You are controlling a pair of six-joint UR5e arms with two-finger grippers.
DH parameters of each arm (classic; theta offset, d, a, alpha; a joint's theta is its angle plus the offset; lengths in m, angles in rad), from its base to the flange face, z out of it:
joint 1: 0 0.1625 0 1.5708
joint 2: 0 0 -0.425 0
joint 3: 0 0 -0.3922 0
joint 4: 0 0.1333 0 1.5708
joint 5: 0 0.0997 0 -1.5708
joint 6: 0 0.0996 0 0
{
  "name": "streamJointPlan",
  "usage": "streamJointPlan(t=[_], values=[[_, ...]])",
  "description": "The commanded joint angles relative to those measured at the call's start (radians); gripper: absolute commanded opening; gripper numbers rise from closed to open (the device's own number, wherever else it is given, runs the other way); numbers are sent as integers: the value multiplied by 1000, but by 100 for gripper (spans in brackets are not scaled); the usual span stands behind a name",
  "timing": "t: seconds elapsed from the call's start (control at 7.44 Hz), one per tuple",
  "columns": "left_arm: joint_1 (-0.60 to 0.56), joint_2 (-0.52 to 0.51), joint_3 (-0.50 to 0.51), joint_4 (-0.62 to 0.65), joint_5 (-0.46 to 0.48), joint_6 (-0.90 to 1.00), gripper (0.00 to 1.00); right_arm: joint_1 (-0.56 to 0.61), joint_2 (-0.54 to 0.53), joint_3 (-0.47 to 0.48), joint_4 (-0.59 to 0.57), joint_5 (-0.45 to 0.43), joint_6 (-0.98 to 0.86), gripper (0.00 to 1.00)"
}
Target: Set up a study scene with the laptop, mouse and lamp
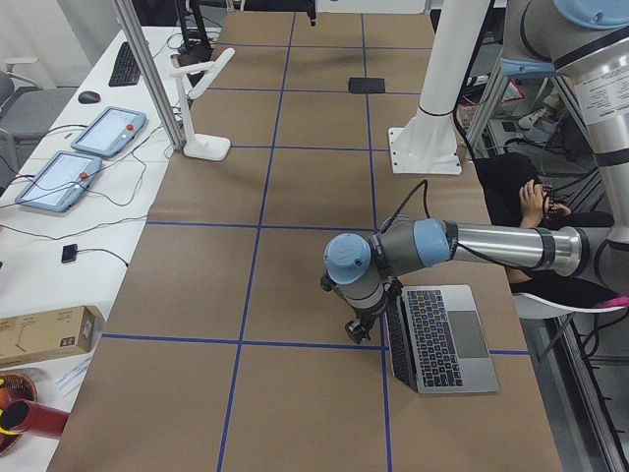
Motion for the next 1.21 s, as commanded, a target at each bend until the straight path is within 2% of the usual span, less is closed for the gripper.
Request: streamJointPlan(t=[0.0,0.27,0.81,1.07], values=[[25,-10,-7,33,-32,83,100,-3,1,-1,0,-1,-1,100],[27,-73,4,33,-35,84,100,-3,1,-4,0,-3,0,100],[36,-86,32,-4,-52,94,100,-4,5,-8,0,-3,0,100],[112,-87,27,-7,-55,142,100,-4,5,-10,0,-3,0,100]])
